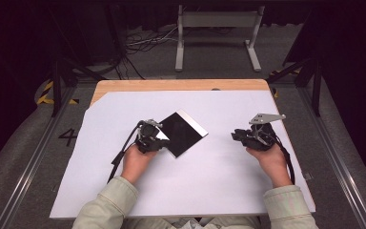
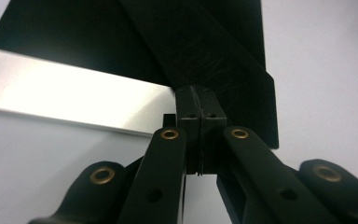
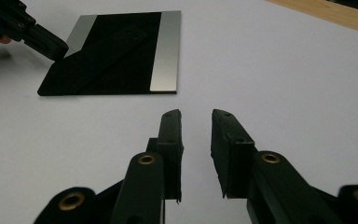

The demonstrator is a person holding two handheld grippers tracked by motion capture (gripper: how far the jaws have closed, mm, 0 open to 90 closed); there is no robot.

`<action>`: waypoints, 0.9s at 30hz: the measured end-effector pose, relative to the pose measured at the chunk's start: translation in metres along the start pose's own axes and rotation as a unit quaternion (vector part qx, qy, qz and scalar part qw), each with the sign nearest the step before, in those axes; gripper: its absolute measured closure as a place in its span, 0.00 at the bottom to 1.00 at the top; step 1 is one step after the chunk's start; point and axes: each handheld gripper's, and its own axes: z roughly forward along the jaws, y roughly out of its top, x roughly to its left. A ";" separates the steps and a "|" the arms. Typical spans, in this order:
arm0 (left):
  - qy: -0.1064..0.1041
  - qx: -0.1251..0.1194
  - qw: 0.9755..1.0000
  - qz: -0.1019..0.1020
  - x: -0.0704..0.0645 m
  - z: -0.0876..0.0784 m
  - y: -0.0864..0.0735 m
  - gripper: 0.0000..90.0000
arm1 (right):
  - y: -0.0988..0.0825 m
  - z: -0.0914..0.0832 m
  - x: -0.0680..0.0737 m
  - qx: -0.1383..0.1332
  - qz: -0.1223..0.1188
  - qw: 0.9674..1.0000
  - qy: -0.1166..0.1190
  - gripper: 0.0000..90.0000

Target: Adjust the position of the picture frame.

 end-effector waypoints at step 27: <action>0.146 -0.090 0.985 -0.034 0.061 -0.019 0.000 1.00 | -0.020 -0.022 -0.008 0.005 0.027 0.999 -0.025 0.82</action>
